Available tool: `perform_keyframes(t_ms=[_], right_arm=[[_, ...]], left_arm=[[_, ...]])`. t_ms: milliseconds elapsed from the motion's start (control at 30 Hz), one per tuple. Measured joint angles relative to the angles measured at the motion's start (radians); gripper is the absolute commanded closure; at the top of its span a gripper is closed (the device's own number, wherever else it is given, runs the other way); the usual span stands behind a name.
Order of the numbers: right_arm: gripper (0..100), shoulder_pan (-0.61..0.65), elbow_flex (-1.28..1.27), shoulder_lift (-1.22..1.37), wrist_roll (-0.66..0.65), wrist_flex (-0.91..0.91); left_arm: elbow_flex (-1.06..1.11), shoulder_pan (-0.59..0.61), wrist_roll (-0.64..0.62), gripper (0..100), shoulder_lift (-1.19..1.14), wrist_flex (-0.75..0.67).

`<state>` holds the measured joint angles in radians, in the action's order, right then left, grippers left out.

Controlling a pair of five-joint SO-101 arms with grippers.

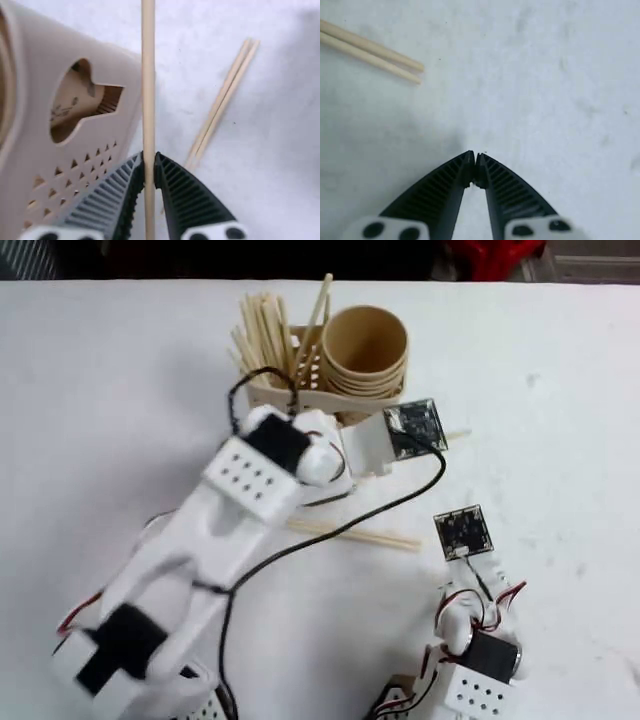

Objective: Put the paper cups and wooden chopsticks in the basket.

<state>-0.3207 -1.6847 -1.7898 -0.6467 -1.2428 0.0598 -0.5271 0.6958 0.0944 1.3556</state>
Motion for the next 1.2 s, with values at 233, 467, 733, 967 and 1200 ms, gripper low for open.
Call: perform_keyframes(t_ms=[233,467,733,967,1200], right_arm=[[98.3,0.0,0.0,0.0,0.0,0.0],[98.3,0.0,0.0,0.0,0.0,0.0],[98.3,0.0,0.0,0.0,0.0,0.0],[98.3,0.0,0.0,0.0,0.0,0.0],[98.3,0.0,0.0,0.0,0.0,0.0]], left_arm=[[-0.003,-0.003,-0.124,98,0.238,-0.08],[-0.066,0.087,-0.313,98,0.302,-0.298],[-0.074,0.265,-0.601,98,0.221,-0.689],[-0.074,0.304,-0.733,98,0.095,-0.847],[-0.055,0.304,-0.755,98,0.068,-0.861]])
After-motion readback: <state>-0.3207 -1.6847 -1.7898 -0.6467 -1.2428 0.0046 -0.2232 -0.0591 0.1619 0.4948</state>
